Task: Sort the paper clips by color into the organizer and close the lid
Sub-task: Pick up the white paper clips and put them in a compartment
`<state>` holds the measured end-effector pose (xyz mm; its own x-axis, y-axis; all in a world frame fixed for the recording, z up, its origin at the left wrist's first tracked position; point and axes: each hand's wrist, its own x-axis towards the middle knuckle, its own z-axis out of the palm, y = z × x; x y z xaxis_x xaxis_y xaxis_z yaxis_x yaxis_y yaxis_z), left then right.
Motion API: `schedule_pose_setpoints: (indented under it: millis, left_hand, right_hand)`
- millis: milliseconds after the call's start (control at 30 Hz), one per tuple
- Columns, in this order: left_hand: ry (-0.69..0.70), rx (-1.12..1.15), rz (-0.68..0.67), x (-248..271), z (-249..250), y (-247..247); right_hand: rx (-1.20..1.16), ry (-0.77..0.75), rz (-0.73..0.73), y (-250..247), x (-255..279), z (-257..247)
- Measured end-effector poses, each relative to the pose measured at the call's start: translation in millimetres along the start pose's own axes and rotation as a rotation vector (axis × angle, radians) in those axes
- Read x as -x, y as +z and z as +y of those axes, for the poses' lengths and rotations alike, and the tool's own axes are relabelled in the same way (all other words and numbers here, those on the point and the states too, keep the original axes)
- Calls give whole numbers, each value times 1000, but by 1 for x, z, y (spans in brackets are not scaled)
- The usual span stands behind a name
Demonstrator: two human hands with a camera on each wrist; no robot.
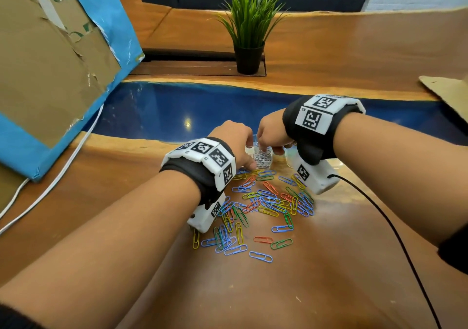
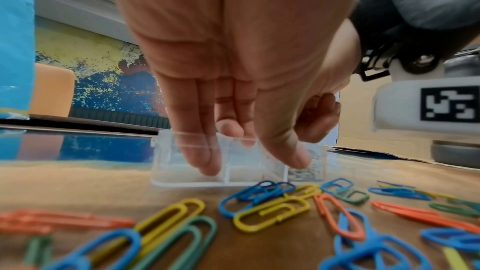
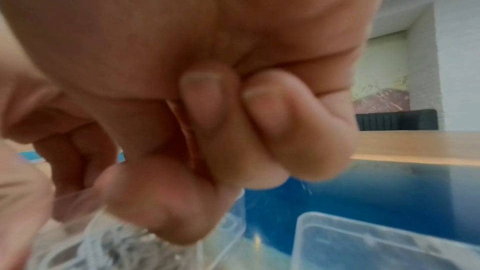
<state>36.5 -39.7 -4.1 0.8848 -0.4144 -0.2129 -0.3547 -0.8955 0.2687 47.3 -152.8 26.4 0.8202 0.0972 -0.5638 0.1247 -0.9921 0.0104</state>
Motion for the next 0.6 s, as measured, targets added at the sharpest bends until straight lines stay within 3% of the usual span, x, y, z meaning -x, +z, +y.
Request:
schedule_pose_setpoints:
  millis: [333, 600]
  left_hand:
    - [5, -1, 22, -2, 1, 1]
    - [-5, 2, 28, -1, 0, 2]
  right_hand:
    - [22, 34, 88, -9, 6, -6]
    - [14, 51, 37, -1, 5, -12]
